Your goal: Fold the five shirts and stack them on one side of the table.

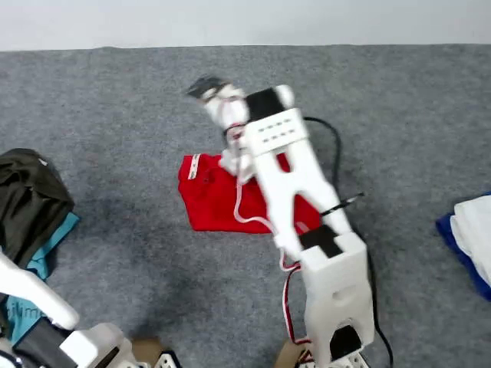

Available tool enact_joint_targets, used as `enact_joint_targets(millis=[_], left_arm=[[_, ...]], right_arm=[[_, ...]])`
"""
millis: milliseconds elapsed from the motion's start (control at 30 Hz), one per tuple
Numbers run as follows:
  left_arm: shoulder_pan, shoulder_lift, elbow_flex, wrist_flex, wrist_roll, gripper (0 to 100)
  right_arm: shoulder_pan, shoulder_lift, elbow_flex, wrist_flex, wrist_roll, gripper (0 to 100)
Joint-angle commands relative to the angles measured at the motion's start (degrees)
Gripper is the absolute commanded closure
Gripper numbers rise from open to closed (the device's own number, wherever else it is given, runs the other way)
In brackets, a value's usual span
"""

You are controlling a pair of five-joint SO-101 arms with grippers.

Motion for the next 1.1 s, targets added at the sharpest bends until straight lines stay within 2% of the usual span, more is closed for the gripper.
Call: enact_joint_targets(millis=[0, 433, 700, 1067], left_arm=[[0.0, -2.37, 0.13, 1.32, -0.09, 93], [-1.23, -2.37, 0.13, 1.32, -0.18, 93], [-3.87, -2.37, 0.13, 1.32, -0.79, 93], [-4.04, -2.37, 0.13, 1.32, -2.11, 93]], right_arm=[[-3.65, 1.19, -1.58, -0.75, 0.44, 98.8], [-10.24, 7.25, -1.58, -10.51, -1.05, 98.8], [-10.33, 7.34, -1.58, -16.4, -1.05, 98.7], [-10.33, 10.95, -1.67, -20.26, 0.26, 98.7]])
